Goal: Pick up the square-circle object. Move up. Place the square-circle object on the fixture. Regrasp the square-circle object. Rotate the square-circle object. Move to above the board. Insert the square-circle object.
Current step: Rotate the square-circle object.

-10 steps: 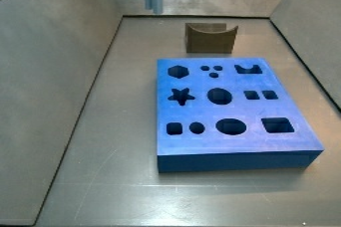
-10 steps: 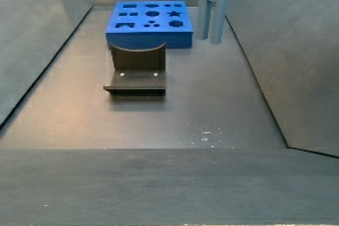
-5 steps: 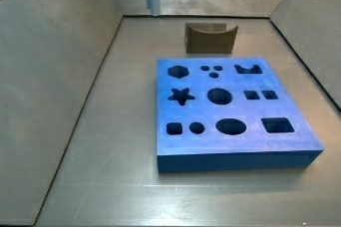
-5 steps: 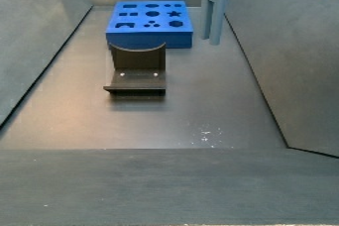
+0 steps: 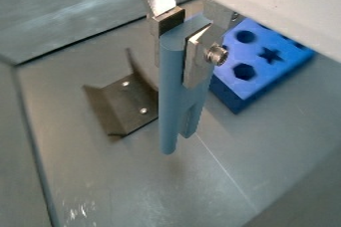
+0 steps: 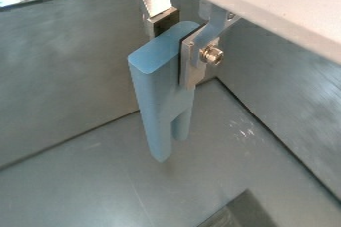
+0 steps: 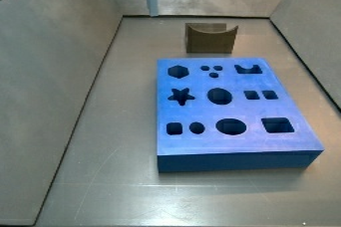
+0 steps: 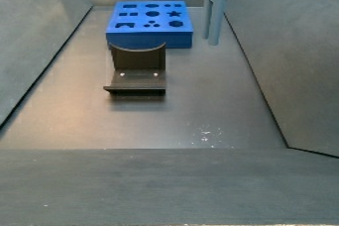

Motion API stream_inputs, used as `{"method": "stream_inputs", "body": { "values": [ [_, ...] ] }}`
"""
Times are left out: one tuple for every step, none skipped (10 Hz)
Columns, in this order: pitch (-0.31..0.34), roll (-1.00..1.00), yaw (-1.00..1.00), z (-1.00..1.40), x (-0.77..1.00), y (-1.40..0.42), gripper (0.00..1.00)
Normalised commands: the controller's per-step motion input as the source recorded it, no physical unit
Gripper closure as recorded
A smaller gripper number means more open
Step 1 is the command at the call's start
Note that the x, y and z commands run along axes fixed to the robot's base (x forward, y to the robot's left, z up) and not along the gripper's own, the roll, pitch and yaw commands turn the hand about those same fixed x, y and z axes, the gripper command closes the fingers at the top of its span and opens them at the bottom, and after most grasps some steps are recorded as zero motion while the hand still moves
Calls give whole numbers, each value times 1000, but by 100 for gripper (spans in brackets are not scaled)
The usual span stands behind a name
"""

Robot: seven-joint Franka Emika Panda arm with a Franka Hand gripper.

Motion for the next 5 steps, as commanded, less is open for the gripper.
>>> {"method": "stream_inputs", "body": {
  "values": [
    [46,-155,-876,2,2,4,100],
    [44,-154,-545,6,3,5,100],
    [44,-154,-318,7,4,6,100],
    [43,-154,-213,9,4,7,100],
    [42,-154,-149,-1000,0,0,100]
  ]
}}
